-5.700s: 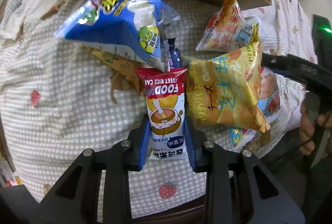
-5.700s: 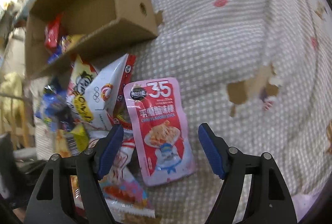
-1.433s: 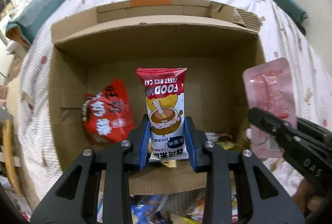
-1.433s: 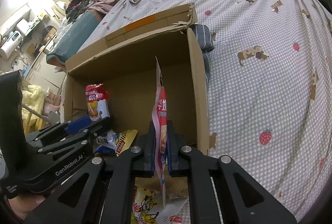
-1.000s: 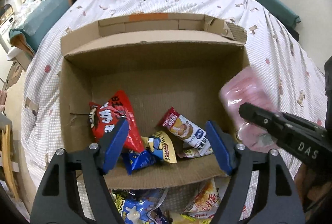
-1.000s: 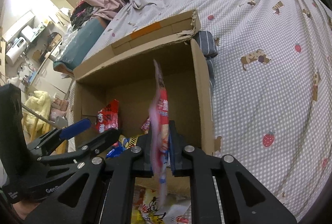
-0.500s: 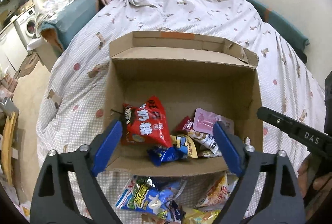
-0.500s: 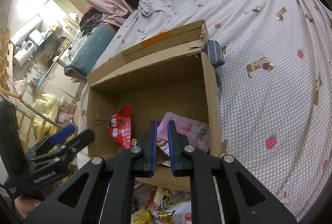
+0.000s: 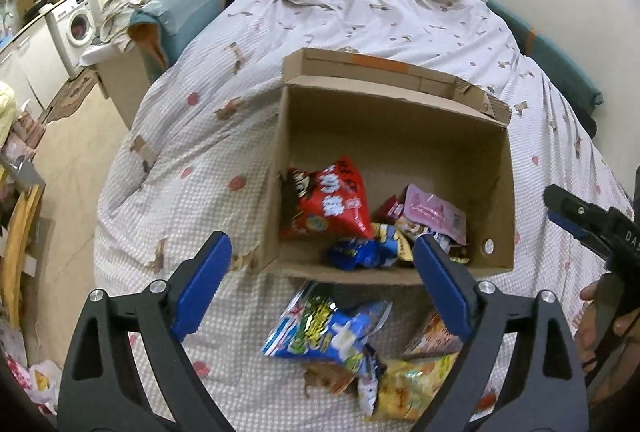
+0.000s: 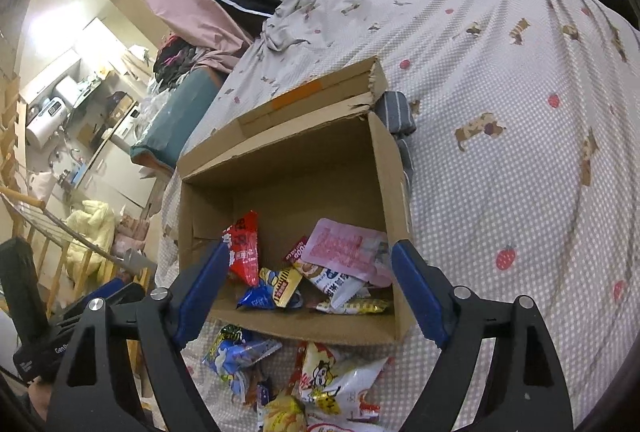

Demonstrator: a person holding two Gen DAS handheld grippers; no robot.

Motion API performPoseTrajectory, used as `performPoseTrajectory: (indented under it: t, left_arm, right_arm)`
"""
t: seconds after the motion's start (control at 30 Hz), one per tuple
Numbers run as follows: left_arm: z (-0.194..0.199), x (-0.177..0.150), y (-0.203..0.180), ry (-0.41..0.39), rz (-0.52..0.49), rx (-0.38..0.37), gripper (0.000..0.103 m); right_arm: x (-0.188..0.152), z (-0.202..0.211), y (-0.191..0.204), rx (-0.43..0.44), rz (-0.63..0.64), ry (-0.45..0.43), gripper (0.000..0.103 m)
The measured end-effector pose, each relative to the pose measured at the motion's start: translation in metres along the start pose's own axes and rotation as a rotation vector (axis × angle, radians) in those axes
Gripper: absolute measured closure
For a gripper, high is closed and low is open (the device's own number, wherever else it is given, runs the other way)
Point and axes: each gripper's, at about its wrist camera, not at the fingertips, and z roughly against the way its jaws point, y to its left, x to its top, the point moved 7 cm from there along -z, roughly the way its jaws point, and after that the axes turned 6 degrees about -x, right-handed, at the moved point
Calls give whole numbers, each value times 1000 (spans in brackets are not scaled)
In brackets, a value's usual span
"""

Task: Organize snacks
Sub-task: 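Move both open tools back toward the snack pile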

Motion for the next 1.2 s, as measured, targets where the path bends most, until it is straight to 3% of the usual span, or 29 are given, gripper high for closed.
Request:
performPoseTrajectory:
  t: [0.27,0.63,0.73,0.83,0.9,1.0,1.1,1.2]
  left_arm:
    - [18,-25,20,1,8,24,12]
    - [7,-73,50,63,80,55,12]
    - [0,-79,54,96,126,34,12]
    - [-2,-79,54,104,144,28,12]
    - [-2,-78,53,103,156,18,12]
    - [-3,-77,51,103,157,11,12]
    - [-3,-76,51,106,163,5,12]
    - [-3,-75,55,106,174,13,12]
  right_arm:
    - [-17,23,1,1,-7,-3,17]
    - [-70,32,-10,-41,-25,102,17]
    - [-90,26,-9,-32,-35,164,17]
    - [-115,10,8,86,-46,287,17]
    - [-132,-4,20,118,-21,363,22]
    - [-155,-26,32,94,30,471,35]
    - [-176,-47,37,56,61,564,38]
    - [-190,-62,45,11,135,603,39]
